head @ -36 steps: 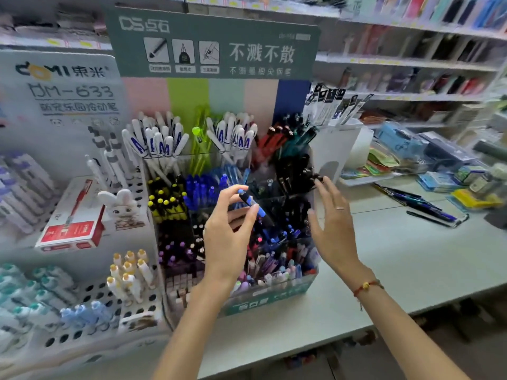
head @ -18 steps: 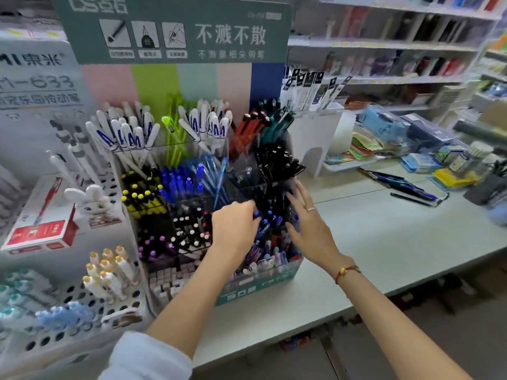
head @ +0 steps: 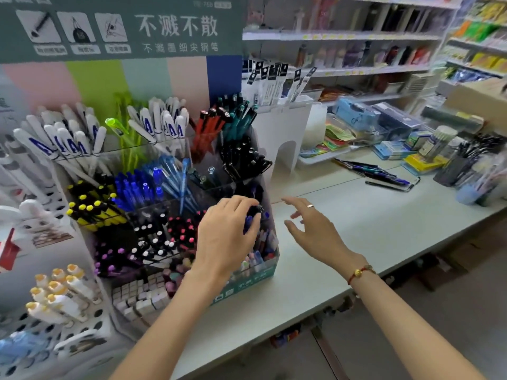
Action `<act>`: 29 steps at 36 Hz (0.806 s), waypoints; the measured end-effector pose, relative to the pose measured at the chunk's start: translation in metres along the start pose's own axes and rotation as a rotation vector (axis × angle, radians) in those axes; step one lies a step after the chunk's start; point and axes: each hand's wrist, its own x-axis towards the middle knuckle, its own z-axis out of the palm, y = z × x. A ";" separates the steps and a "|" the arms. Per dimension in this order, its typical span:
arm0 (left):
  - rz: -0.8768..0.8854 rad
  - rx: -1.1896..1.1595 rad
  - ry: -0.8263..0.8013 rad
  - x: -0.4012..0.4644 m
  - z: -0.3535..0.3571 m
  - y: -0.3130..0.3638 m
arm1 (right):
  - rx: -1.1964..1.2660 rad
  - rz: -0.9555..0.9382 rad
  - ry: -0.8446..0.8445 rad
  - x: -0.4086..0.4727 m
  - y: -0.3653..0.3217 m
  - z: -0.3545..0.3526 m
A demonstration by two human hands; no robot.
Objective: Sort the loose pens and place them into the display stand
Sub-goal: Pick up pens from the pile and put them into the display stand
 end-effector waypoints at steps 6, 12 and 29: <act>0.123 -0.090 -0.332 0.040 0.027 0.056 | -0.178 0.230 -0.208 -0.002 0.072 -0.044; 0.171 0.008 -0.645 0.093 0.119 0.103 | -0.389 0.389 -0.396 0.020 0.182 -0.077; -0.026 -0.034 -0.731 0.234 0.422 0.168 | -0.470 0.491 -0.221 0.099 0.463 -0.135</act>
